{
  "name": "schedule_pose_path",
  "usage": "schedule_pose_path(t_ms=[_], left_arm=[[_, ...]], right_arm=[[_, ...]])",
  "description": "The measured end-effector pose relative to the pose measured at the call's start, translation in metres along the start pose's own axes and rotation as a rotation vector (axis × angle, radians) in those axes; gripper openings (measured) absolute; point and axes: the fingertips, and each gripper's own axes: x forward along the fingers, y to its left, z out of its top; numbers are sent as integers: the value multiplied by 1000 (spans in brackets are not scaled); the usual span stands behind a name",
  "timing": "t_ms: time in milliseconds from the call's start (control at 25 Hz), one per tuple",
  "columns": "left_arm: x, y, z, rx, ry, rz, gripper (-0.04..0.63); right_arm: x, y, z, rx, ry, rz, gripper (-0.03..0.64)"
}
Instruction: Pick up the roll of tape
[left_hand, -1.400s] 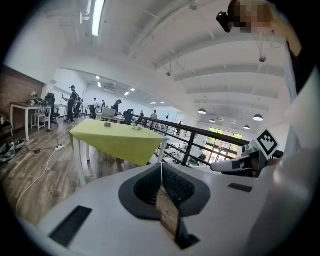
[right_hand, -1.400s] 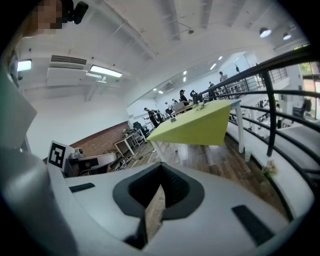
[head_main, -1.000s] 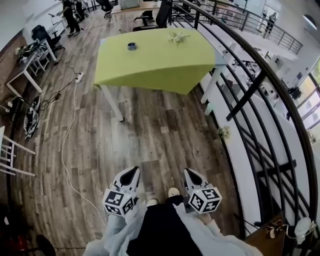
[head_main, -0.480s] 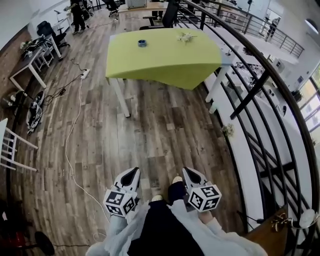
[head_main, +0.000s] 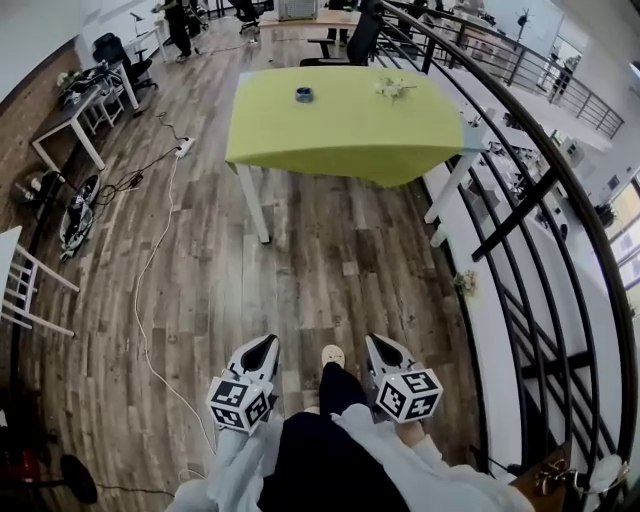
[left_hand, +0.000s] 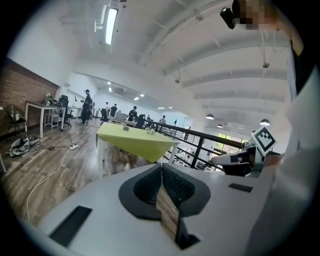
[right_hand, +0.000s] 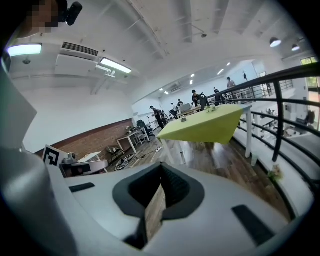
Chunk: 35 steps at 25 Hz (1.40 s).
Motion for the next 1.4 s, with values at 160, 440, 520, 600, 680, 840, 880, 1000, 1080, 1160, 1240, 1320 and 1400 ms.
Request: schedule_pose_path(t_ms=[160,440,520,600,680,840,880,1000,1080,1160,1240,1320,1400], left_arm=[[45,13,25,8,-25,4,21],[114,33,59,43,-35,13,21],[129,41,66,48,-35,19,21],[142,46,71,46,-31,26,21],[153,49,74,40,-25,31,21],[174,51,74,39,-14,32,21],[180,52,74,39,-13,32,21],[194,55,75,42,-14,36,21],[201,56,79,46,-25,36,21],[208,57,84,43,-49,37,21],[212,57,85,36,-68,42,21],[213,55,82,32,-70,49,21],[212,53,77,33,-57,55,21]], right_arm=[[31,-30,31,3,-5,-10,8],[88,-73,80,-3,-9,-7,8],[104,-79,92,-9,-10,3,8],[115,-84,102,-12,-6,9,8],[123,-90,108,-11,0,11,8],[136,-107,117,-2,2,8,8],[140,-111,118,1,1,9,8],[150,-121,124,3,0,17,8],[154,-127,129,-7,-3,17,8],[159,-133,134,-24,-11,17,13],[164,-137,136,-31,-16,24,76],[166,-139,136,-24,-24,32,103],[166,-138,136,-15,-30,41,139]])
